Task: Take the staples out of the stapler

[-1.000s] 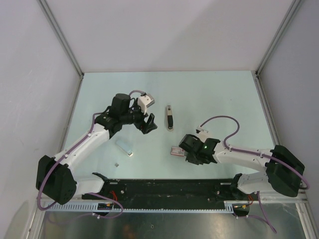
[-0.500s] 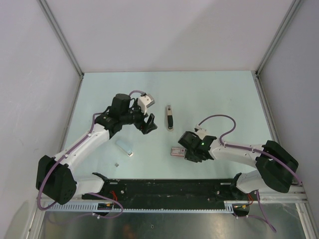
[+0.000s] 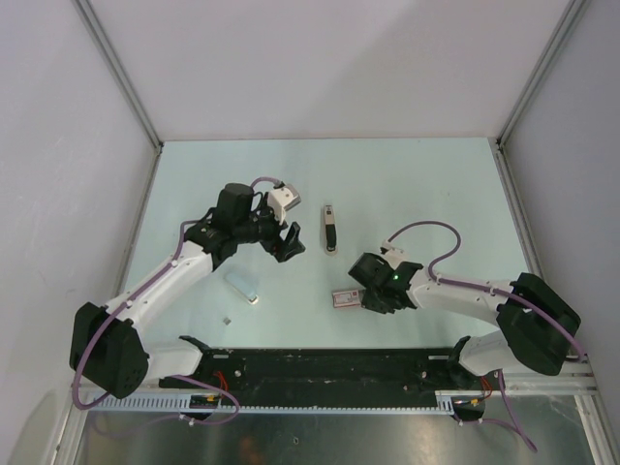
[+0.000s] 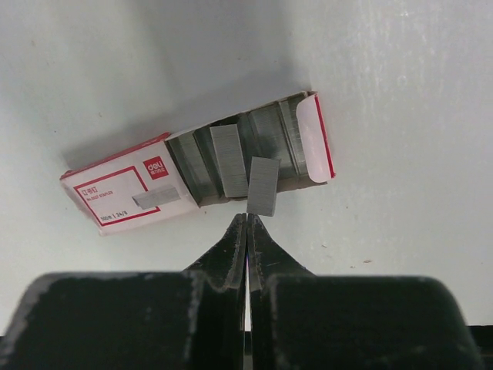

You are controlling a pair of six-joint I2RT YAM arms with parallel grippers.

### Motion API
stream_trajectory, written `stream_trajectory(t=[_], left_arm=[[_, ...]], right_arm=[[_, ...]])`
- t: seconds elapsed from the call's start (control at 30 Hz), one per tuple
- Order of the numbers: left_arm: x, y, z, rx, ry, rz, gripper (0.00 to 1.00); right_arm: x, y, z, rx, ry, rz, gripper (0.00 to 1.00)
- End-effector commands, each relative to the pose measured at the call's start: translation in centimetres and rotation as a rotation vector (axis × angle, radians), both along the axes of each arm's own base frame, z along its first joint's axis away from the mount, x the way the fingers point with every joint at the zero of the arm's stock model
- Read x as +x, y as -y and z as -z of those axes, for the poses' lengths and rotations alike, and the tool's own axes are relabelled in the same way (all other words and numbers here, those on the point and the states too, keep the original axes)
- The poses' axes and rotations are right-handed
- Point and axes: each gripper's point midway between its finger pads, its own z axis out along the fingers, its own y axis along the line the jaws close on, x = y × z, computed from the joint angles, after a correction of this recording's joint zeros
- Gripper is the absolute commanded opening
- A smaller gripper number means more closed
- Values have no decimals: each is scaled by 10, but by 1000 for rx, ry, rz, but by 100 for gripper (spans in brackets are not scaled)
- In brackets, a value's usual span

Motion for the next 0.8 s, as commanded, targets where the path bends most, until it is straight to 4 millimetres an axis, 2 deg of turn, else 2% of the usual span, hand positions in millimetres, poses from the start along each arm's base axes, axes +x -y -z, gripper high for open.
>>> stream_trajectory(t=[0.0,0.43,0.7,0.77], left_arm=[[-1,4,-13,-5,87,58,84],[-2,6,-10,-10,73,70,84],[-3,6,-9,-12,69,76,84],[-3,6,-10,-13,71,77,84]], right_arm=[[0,9,-7,-34,29,3,0],[2,29,-14,-97,59,14,2],[1,21,-32,-43,98,-15,38],[3,18,-35,-41,99,-24,43]])
